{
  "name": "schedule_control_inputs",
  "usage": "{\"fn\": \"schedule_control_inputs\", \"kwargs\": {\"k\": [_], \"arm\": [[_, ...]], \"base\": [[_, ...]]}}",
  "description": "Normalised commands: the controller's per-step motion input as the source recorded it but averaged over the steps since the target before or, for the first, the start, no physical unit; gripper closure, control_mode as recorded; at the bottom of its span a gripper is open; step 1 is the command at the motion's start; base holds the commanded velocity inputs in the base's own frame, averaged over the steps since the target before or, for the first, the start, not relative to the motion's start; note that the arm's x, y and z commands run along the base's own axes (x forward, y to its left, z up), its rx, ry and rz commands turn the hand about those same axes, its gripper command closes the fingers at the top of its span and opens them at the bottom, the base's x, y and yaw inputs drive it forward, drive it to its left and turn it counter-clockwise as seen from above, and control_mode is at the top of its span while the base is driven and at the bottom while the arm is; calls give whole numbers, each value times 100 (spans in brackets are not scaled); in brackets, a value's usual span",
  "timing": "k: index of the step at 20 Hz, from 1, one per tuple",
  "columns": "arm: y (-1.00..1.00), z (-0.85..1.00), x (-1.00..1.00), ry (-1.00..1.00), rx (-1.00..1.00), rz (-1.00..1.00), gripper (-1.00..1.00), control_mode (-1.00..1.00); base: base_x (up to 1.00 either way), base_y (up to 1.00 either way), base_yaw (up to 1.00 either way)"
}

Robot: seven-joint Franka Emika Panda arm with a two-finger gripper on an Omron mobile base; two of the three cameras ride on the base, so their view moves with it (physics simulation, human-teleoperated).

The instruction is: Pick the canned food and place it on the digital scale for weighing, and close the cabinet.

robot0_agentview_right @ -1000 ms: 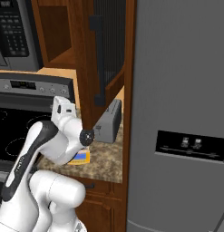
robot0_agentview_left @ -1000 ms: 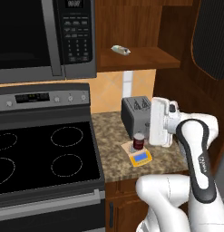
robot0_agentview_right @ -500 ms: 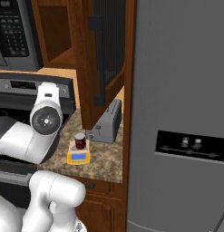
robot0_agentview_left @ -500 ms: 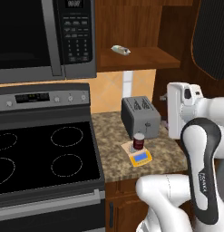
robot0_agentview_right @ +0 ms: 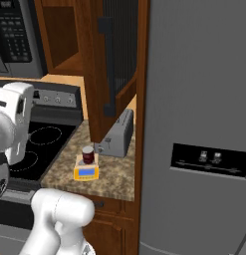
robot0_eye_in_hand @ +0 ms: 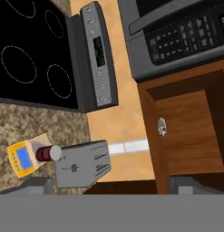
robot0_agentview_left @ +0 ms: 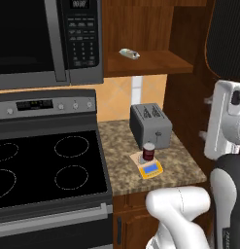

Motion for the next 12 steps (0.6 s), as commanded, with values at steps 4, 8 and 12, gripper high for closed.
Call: {"fn": "schedule_control_inputs", "kwargs": {"k": [4, 8, 12], "arm": [[-67, 0, -63, -56, -7, -8, -100, -100], [-93, -18, -4, -53, -4, 0, -100, -100], [-61, -21, -25, -53, -10, 0, -100, -100]], "base": [[0, 0, 0], [0, 0, 0], [0, 0, 0]]}}
